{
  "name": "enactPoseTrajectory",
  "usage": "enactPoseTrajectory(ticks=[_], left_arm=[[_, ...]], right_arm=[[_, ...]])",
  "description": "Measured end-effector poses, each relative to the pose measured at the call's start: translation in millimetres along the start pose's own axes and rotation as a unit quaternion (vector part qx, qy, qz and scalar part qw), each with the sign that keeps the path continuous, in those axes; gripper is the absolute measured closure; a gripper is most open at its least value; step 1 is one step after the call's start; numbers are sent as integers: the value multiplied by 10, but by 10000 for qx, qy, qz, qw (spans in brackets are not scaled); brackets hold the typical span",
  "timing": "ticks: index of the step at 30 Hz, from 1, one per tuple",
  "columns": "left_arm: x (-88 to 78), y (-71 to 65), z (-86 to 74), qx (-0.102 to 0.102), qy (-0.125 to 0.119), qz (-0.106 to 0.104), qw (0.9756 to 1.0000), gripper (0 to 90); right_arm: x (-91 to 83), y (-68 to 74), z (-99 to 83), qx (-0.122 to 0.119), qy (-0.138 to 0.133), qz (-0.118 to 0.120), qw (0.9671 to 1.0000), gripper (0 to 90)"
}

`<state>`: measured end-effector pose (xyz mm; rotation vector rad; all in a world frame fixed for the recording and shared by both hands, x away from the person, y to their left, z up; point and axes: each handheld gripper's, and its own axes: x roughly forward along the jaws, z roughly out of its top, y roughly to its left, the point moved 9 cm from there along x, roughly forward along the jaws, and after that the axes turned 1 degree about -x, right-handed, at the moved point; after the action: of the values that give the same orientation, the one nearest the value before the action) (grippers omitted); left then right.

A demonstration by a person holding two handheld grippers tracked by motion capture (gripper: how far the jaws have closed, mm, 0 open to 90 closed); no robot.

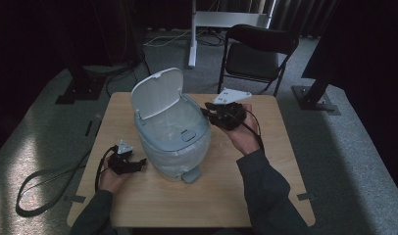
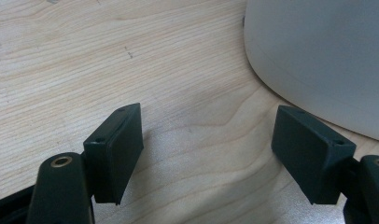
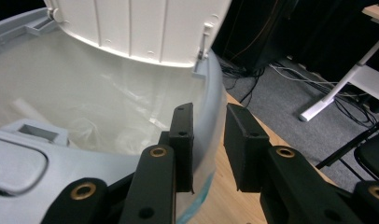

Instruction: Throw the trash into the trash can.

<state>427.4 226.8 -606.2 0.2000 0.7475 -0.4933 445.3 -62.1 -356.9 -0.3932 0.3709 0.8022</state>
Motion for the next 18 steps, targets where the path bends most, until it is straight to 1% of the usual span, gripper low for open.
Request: enactPoseTrajectory(ticks=[9, 11, 18], left_arm=[[0, 1, 0, 4, -1, 2, 10000, 252], [0, -1, 0, -2, 0, 3, 10000, 252], [1, -2, 1, -7, -4, 6, 10000, 252]], right_arm=[[-99, -216, -176, 222, 43, -194, 9996, 719], [-111, -259, -223, 238, 81, -268, 9993, 719], [-104, -344, -368, 367, 160, -367, 9985, 718]])
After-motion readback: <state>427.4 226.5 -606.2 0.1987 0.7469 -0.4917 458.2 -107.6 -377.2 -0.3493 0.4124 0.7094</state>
